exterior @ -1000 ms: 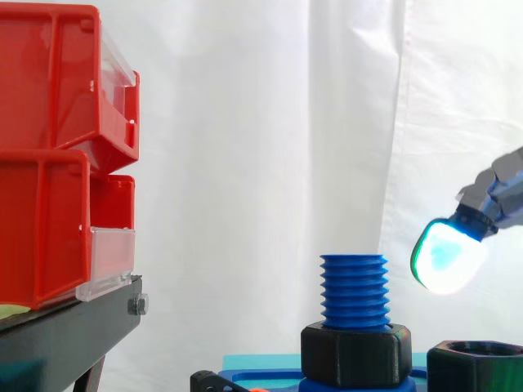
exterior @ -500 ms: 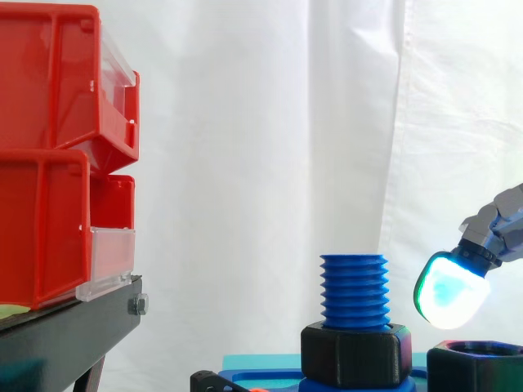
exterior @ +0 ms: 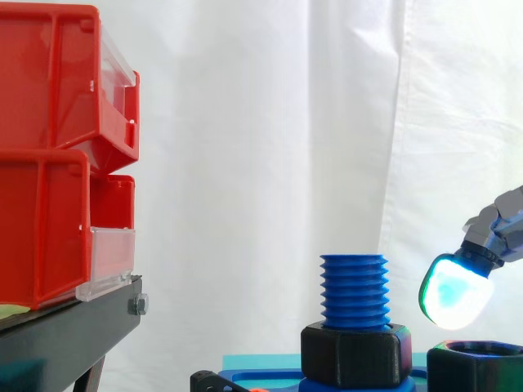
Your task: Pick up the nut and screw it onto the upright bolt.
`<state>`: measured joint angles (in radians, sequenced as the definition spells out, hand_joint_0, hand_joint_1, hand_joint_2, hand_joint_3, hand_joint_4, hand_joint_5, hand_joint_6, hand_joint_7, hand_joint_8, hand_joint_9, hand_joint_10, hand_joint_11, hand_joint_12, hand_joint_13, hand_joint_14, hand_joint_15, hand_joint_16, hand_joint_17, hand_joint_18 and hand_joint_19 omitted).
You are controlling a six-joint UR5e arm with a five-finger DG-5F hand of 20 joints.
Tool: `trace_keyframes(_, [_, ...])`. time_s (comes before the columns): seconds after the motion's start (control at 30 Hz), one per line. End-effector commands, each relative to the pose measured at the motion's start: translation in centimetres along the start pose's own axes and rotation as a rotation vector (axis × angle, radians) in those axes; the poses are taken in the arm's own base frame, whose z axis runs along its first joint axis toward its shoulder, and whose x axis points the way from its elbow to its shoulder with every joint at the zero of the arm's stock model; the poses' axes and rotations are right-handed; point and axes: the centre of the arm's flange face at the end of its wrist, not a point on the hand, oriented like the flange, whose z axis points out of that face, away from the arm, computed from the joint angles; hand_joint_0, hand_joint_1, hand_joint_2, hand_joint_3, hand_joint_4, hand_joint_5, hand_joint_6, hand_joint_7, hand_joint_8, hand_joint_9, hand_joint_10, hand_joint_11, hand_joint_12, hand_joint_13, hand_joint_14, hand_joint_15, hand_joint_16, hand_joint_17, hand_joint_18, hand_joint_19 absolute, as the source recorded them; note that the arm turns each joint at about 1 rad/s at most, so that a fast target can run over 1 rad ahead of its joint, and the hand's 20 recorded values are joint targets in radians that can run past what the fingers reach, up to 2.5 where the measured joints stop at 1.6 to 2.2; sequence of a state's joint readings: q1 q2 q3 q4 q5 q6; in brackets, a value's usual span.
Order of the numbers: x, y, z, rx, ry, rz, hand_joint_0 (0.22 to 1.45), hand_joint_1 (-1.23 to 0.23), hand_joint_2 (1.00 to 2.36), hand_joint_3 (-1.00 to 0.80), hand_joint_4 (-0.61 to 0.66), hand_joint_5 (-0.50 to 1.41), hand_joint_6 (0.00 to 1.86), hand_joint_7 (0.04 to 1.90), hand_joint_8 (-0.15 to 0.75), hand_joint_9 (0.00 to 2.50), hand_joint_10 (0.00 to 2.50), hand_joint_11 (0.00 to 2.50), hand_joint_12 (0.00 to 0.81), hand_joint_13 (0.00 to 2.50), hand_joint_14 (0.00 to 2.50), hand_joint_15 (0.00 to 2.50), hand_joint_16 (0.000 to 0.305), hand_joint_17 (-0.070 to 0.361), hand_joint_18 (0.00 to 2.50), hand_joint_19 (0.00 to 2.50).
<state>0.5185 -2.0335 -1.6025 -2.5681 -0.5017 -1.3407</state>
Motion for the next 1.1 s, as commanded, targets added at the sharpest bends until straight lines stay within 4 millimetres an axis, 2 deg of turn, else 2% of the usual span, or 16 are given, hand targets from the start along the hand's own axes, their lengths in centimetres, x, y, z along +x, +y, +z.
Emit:
trace_keyframes(0.0, [1.0,-0.1,0.1,0.010,0.001,-0.029,0.36,-0.67,1.00,-0.50,0.28,-0.27,0.50,0.75,0.317,0.07,0.00,0.00,0.470,0.01,0.00,0.00,0.066,0.149,0.00,0.00])
trace_keyframes(0.13, [2.3,-0.2,0.1,0.034,-0.002,-0.049,0.36,-0.67,1.00,-0.50,0.28,-0.27,0.50,0.75,0.319,0.06,0.00,0.00,0.471,0.01,0.00,0.00,0.066,0.149,0.00,0.00])
trace_keyframes(0.27, [2.0,0.4,0.5,0.035,-0.026,-0.011,0.36,-0.67,1.00,-0.50,0.28,-0.27,0.50,0.76,0.318,0.06,0.00,0.00,0.472,0.01,0.00,0.00,0.066,0.149,0.00,0.00])
trace_keyframes(0.53, [1.9,0.4,0.5,0.033,-0.021,-0.029,0.36,-0.66,1.00,-0.50,0.28,-0.27,0.50,0.76,0.321,0.07,0.00,0.00,0.472,0.01,0.00,0.00,0.066,0.149,0.00,0.00])
trace_keyframes(1.07, [1.9,0.1,0.6,0.022,-0.010,-0.059,0.44,-0.71,1.00,-0.50,0.31,-0.24,0.50,0.94,0.294,0.11,0.00,0.00,0.428,0.06,0.00,0.00,0.057,0.128,0.00,0.00])
